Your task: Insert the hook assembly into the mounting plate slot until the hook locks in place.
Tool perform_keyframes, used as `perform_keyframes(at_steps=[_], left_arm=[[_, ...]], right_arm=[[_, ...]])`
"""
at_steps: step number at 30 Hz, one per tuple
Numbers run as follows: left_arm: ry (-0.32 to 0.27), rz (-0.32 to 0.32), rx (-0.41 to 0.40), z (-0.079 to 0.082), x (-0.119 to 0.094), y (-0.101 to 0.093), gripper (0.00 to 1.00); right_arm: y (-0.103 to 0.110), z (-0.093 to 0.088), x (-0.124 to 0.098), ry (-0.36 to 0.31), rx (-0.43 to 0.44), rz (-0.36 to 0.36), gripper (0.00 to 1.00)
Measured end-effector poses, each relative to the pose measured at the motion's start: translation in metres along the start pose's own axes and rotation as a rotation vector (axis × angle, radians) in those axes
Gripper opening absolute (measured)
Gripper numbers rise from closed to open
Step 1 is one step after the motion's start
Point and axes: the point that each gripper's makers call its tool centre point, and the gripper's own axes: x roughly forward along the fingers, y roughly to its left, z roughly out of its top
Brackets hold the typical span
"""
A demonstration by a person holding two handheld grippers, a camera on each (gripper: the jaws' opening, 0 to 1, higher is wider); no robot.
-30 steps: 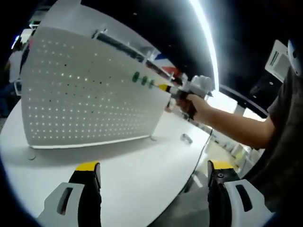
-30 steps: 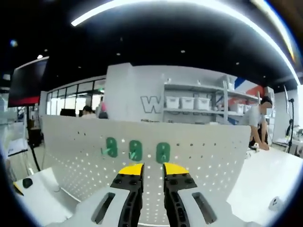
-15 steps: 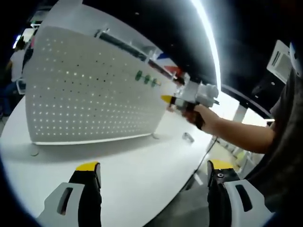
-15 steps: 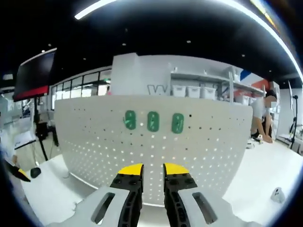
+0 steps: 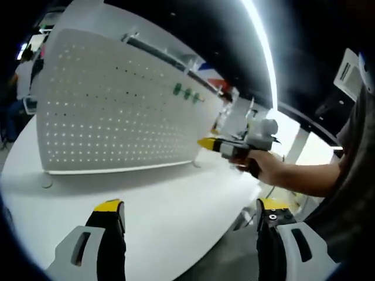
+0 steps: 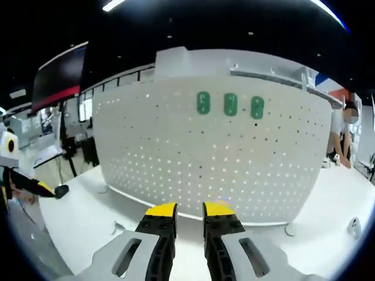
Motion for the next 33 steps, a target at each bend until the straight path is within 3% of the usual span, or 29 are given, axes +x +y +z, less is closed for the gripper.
perform_keyframes(at_steps=[8, 11, 14, 22, 33], left_arm=[[0.012, 0.021, -0.014, -0.006, 0.000, 0.009, 0.94], [0.045, 0.039, -0.019, -0.015, 0.000, 0.014, 0.94], [0.082, 0.064, 0.017, -0.023, -0.002, 0.019, 0.94], [0.092, 0.084, -0.008, -0.029, -0.005, 0.029, 0.94], [0.109, 0.094, -0.030, -0.035, -0.003, 0.041, 0.94]], right_arm=[[0.052, -0.047, -0.011, 0.102, 0.015, 0.110, 0.16], [0.081, -0.070, -0.016, 0.163, 0.015, 0.182, 0.16], [0.096, -0.077, -0.018, 0.180, 0.022, 0.211, 0.16], [0.132, -0.094, -0.021, 0.229, 0.002, 0.310, 0.16], [0.156, -0.107, -0.006, 0.277, -0.007, 0.370, 0.15]])
